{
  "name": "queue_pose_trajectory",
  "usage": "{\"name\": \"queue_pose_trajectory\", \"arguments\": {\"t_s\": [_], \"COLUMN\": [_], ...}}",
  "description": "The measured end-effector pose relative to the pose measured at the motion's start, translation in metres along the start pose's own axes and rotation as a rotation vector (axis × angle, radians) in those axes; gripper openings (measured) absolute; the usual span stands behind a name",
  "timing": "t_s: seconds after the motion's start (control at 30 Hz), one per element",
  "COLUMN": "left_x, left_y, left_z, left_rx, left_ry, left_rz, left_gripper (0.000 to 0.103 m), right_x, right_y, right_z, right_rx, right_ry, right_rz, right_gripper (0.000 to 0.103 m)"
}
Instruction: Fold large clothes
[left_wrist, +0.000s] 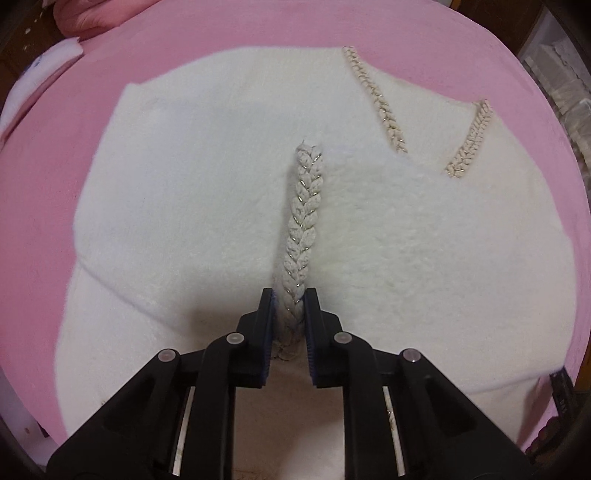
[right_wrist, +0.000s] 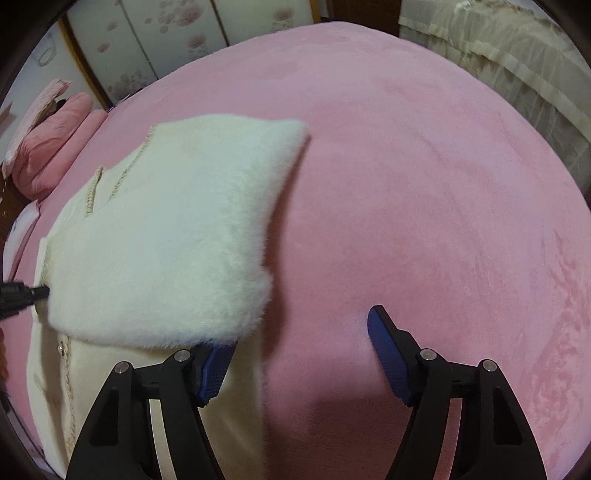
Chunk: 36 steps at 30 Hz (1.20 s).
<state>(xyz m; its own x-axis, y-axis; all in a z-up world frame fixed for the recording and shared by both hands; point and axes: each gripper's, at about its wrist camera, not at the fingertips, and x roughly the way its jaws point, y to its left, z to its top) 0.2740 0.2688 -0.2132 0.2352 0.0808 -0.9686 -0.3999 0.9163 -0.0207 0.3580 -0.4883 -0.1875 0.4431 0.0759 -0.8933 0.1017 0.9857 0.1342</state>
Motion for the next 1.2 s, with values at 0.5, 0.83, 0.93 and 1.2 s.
{"name": "queue_pose_trajectory", "arguments": {"t_s": [0.5, 0.83, 0.93, 1.2], "left_x": [-0.069, -0.004, -0.002, -0.004], "left_y": [-0.053, -0.105, -0.095, -0.064], "left_z": [-0.015, -0.034, -0.033, -0.016], "left_rx": [0.01, -0.102, -0.075, 0.019], "left_ry": [-0.088, 0.102, 0.09, -0.014], "left_rz": [-0.155, -0.146, -0.161, 0.155], "left_gripper": [0.038, 0.006, 0.001, 0.001], "right_x": [-0.06, 0.024, 0.021, 0.002], "right_y": [-0.059, 0.065, 0.064, -0.072], "right_z": [0.0, -0.016, -0.018, 0.002], "right_rx": [0.246, 0.105, 0.047, 0.231], "right_ry": [-0.101, 0.199, 0.175, 0.071], "right_rz": [0.216, 0.569, 0.506, 0.366], "right_gripper": [0.002, 0.001, 0.001, 0.0]}}
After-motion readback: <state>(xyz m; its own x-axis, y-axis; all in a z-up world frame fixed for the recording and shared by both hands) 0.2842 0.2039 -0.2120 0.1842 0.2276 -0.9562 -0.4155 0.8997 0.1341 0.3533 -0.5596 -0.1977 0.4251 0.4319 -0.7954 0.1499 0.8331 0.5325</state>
